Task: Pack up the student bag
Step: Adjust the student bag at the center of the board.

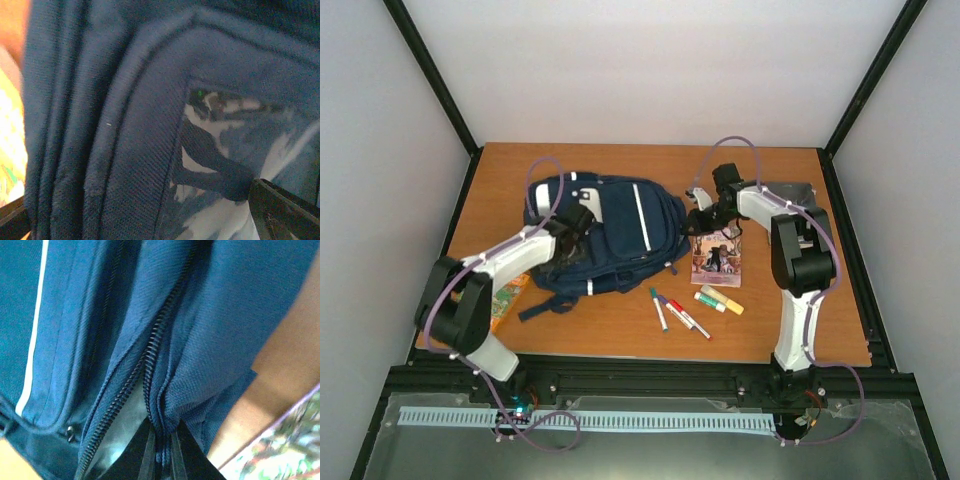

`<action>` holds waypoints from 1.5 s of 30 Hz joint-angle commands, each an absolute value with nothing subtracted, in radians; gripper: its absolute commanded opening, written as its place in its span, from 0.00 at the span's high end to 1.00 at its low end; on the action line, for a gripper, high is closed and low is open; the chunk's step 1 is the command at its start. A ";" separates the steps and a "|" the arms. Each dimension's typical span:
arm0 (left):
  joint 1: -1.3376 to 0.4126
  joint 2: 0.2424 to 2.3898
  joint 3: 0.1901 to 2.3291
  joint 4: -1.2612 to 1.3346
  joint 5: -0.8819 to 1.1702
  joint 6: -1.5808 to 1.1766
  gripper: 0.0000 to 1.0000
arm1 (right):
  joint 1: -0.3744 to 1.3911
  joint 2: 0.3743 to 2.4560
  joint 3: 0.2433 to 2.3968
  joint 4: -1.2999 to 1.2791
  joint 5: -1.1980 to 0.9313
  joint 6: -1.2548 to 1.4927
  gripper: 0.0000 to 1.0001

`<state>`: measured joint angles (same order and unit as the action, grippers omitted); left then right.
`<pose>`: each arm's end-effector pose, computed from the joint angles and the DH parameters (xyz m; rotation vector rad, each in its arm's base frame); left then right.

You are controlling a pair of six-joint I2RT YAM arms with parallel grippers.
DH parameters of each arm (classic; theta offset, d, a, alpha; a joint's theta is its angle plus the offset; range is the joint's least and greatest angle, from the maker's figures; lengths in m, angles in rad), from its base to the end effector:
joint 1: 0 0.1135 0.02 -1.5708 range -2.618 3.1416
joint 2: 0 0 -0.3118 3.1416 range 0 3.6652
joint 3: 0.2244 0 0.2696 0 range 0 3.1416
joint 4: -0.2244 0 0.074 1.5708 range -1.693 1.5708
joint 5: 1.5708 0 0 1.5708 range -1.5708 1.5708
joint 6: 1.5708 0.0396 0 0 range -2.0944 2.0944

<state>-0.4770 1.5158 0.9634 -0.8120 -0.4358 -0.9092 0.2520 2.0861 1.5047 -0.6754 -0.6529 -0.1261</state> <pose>0.2570 -0.1140 0.2304 -0.6378 2.6175 0.2805 0.4383 0.1377 0.1903 -0.6547 2.6456 0.9467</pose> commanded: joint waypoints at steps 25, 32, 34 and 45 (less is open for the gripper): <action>-0.374 1.979 1.746 -0.671 -0.094 -0.532 0.00 | 0.632 1.893 1.396 -0.684 -0.834 -0.223 0.63; -0.374 1.724 1.501 -0.734 -0.095 -0.558 0.00 | 0.551 1.730 1.446 -0.851 -0.832 -0.339 0.40; -0.374 1.642 1.418 -0.728 -0.087 -0.567 0.00 | 0.516 1.702 1.450 -0.881 -0.812 -0.370 0.40; -0.374 1.412 1.039 -0.721 -0.028 -0.726 0.00 | 0.272 1.756 1.395 -0.738 -0.525 -0.276 0.21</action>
